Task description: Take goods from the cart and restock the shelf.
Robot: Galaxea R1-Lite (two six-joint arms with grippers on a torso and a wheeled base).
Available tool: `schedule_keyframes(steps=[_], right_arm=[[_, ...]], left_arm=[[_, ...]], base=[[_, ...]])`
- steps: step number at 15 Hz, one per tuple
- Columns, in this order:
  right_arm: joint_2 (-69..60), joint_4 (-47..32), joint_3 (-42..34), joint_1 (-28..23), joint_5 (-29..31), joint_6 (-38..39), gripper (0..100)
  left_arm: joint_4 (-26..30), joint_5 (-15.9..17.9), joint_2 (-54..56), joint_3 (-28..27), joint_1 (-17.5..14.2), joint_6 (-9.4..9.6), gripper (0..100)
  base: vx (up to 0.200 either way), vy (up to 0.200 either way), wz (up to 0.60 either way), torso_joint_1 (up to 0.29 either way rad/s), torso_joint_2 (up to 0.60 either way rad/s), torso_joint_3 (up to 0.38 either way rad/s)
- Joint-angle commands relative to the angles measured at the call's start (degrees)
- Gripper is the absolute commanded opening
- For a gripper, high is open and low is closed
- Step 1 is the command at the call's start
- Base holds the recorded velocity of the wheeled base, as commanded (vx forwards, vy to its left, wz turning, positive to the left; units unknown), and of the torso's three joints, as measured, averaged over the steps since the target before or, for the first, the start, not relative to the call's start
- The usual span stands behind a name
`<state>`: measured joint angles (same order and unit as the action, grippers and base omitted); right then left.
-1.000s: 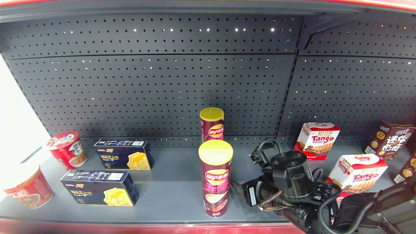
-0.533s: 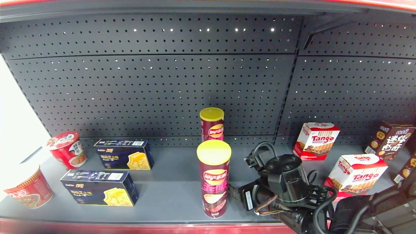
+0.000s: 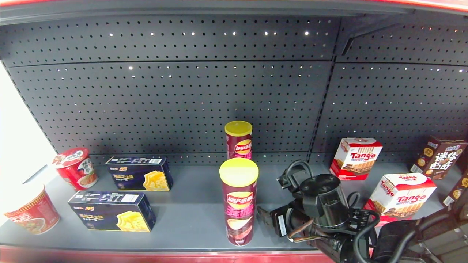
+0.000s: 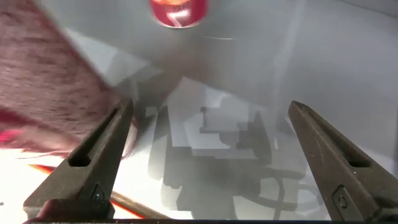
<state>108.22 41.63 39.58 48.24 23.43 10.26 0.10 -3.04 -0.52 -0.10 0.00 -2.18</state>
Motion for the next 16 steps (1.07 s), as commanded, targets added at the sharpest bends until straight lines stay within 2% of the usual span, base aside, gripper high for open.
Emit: schedule_keyframes(steps=[1,5,8,11,14,16], right_arm=[[-1.69,0.12,-0.74,-1.39,0.12,-0.07,100],[-7.41,0.47,-1.17,-5.87,-0.23,-0.77,100],[-18.57,-0.06,-1.44,-10.09,-2.42,-6.31,100],[-29.29,-1.82,-5.92,-11.24,-4.18,-7.54,100],[-42.56,-1.99,-16.56,-11.41,-4.45,-9.39,100],[-48.10,-2.34,-18.31,-13.52,-4.53,-9.30,100]], left_arm=[[-0.01,-0.04,-0.09,0.01,0.00,-0.02,100],[-0.01,-0.04,-0.09,0.01,0.00,-0.02,100],[-0.01,-0.04,-0.09,0.01,0.00,-0.02,100],[-0.01,-0.04,-0.09,0.01,0.00,-0.02,100],[-0.01,-0.04,-0.09,0.01,0.00,-0.02,100],[-0.01,-0.04,-0.09,0.01,0.00,-0.02,100]], base=[[0.000,0.000,0.00,0.000,0.00,0.000],[0.000,0.000,0.00,0.000,0.00,0.000],[0.000,0.000,0.00,0.000,0.00,0.000],[0.000,0.000,0.00,0.000,0.00,0.000],[0.000,0.000,0.00,0.000,0.00,0.000],[0.000,0.000,0.00,0.000,0.00,0.000]])
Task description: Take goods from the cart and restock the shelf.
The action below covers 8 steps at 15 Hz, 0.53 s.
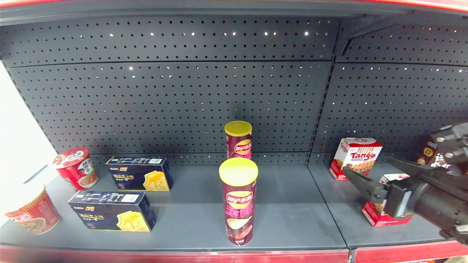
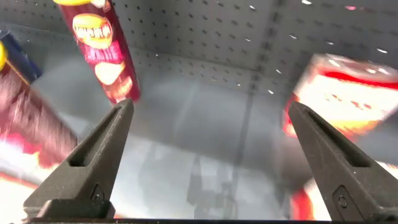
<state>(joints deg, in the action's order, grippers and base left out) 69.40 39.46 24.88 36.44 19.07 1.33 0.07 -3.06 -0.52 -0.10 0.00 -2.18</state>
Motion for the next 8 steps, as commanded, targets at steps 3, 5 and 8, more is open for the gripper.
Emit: schedule_keyframes(steps=[3,5,8], right_arm=[[-19.65,-5.97,-3.61,-3.39,-0.26,-0.71,100],[-25.81,-13.18,-2.56,-7.35,-0.61,-0.71,100],[-33.10,-14.85,-4.49,-18.16,-5.88,-0.98,100]], left_arm=[[0.01,-0.02,-0.09,0.01,0.00,-0.02,100],[0.01,-0.02,-0.09,0.01,0.00,-0.02,100],[0.01,-0.02,-0.09,0.01,0.00,-0.02,100]], base=[[0.000,0.000,0.00,0.000,0.00,0.000],[0.000,0.000,0.00,0.000,0.00,0.000],[0.000,0.000,0.00,0.000,0.00,0.000]])
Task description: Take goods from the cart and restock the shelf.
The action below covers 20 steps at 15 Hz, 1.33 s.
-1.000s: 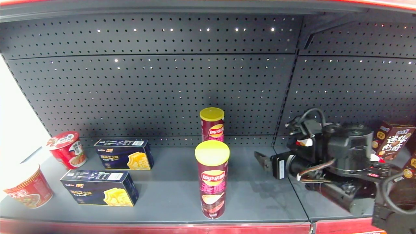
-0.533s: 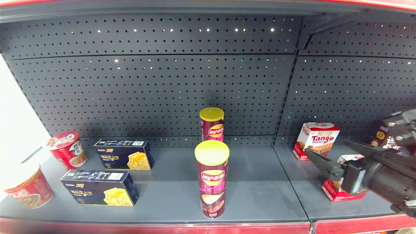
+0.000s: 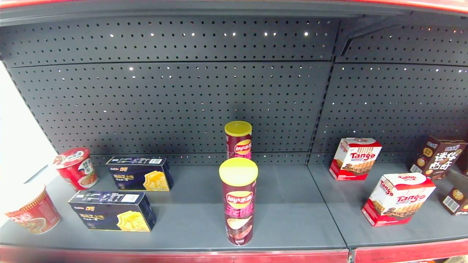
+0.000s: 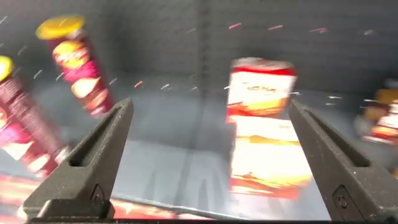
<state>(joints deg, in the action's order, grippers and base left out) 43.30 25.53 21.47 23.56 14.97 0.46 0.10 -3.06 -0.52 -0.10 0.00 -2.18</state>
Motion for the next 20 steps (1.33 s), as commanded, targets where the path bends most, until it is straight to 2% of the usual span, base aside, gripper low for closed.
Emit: schedule_keyframes(steps=[1,2,3,4,6,8,9,11,13,14,15,17,20], right_arm=[[-12.10,-0.92,-5.21,-13.98,-7.24,-1.61,100],[-17.20,-1.01,-9.87,-20.66,-13.04,-3.45,100],[-20.19,-1.01,-12.59,-23.21,-15.94,-4.24,100],[-25.99,-0.57,-18.83,-27.08,-18.05,-5.91,100],[-31.79,-4.08,-21.47,-27.34,-15.32,-8.64,100],[-42.33,-20.96,-21.47,-25.23,-10.84,-8.20,100],[-43.30,-27.46,-19.36,-24.18,-10.05,-5.47,100],[-43.30,-26.76,-19.62,-23.92,-9.87,-3.72,100],[-43.30,-23.95,-20.68,-23.83,-5.04,0.68,100],[-43.30,-23.95,-20.68,-23.92,-4.95,0.68,100],[-43.30,-24.03,-20.59,-24.09,-5.83,0.68,100],[-43.30,-24.12,-20.50,-24.18,-13.12,0.42,100],[-43.30,-25.53,-20.15,-24.00,-13.04,0.42,100]], left_arm=[[-0.01,-0.02,-0.09,0.01,0.00,-0.02,100],[-0.01,-0.02,-0.09,0.01,0.00,-0.02,100],[-0.01,-0.02,-0.09,0.01,0.00,-0.02,100],[-0.01,-0.02,-0.09,0.01,0.00,-0.02,100],[-0.01,-0.02,-0.09,0.01,0.00,-0.02,100],[-0.01,-0.02,-0.09,0.01,0.00,-0.02,100],[-0.01,-0.02,-0.09,0.01,0.00,-0.02,100],[-0.01,-0.02,-0.09,0.01,0.00,-0.02,100],[-0.01,-0.02,-0.09,0.01,0.00,-0.02,100],[-0.01,-0.02,-0.09,0.01,0.00,-0.02,100],[-0.01,-0.02,-0.09,0.01,0.00,-0.02,100],[-0.01,-0.02,-0.09,0.01,0.00,-0.02,100],[-0.01,-0.02,-0.09,0.01,0.00,-0.02,100]], base=[[0.000,0.000,0.00,0.000,0.00,0.000],[0.000,0.000,0.00,0.000,0.00,0.000],[0.000,0.000,0.00,0.000,0.00,0.000],[0.000,0.000,0.00,0.000,0.00,0.000],[0.000,0.000,0.00,0.000,0.00,0.000],[0.000,0.000,0.00,0.000,0.00,0.000],[0.000,0.000,0.00,0.000,0.00,0.000],[0.000,0.000,0.00,0.000,0.00,0.000],[0.000,0.000,0.00,0.000,0.00,0.000],[0.000,0.000,0.00,0.000,0.00,0.000],[0.000,0.000,0.00,0.000,0.00,0.000],[0.000,0.000,0.00,0.000,0.00,0.000],[0.000,0.000,0.00,0.000,0.00,0.000]])
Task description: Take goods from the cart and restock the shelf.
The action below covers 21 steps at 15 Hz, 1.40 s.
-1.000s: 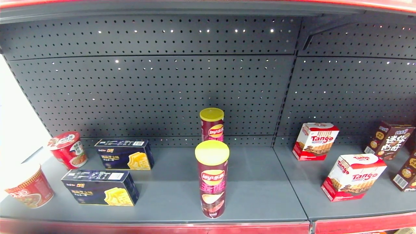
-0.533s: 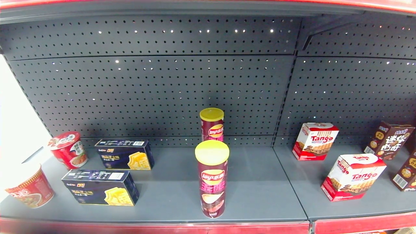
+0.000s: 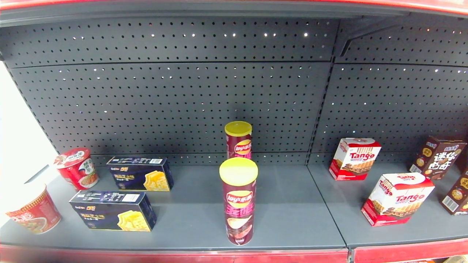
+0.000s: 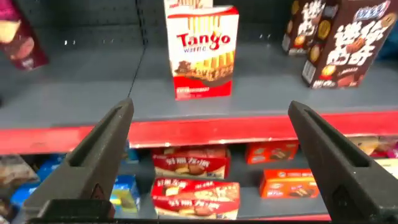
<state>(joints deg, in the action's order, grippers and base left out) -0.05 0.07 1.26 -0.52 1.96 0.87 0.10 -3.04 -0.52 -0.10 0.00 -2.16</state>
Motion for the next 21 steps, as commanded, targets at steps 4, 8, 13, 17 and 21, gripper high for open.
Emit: schedule_keyframes(steps=[4,8,13,17,21], right_arm=[[0.05,0.98,-0.29,0.00,10.34,-5.35,100],[0.05,3.27,-1.08,0.00,7.35,-2.27,100],[0.05,-0.60,0.06,0.08,12.80,0.98,100],[0.05,-0.51,-1.17,0.00,-1.96,-1.39,100],[0.05,-0.51,-1.17,0.00,-1.96,-1.22,100]], left_arm=[[-0.01,-0.04,-0.09,0.01,0.00,-0.04,100],[-0.01,-0.04,-0.09,0.01,0.00,-0.04,100],[-0.01,-0.04,-0.09,0.01,0.00,0.05,100],[-0.01,-0.04,-0.09,0.01,0.00,-0.04,100],[-0.01,-0.04,-0.09,0.01,0.00,-0.04,100]], base=[[0.000,0.000,0.00,0.000,0.00,0.000],[0.000,0.000,0.00,0.000,0.00,0.000],[0.000,0.000,0.00,0.000,0.00,0.000],[0.000,0.000,0.00,0.000,0.00,0.000],[0.000,0.000,0.00,0.000,0.00,0.000]])
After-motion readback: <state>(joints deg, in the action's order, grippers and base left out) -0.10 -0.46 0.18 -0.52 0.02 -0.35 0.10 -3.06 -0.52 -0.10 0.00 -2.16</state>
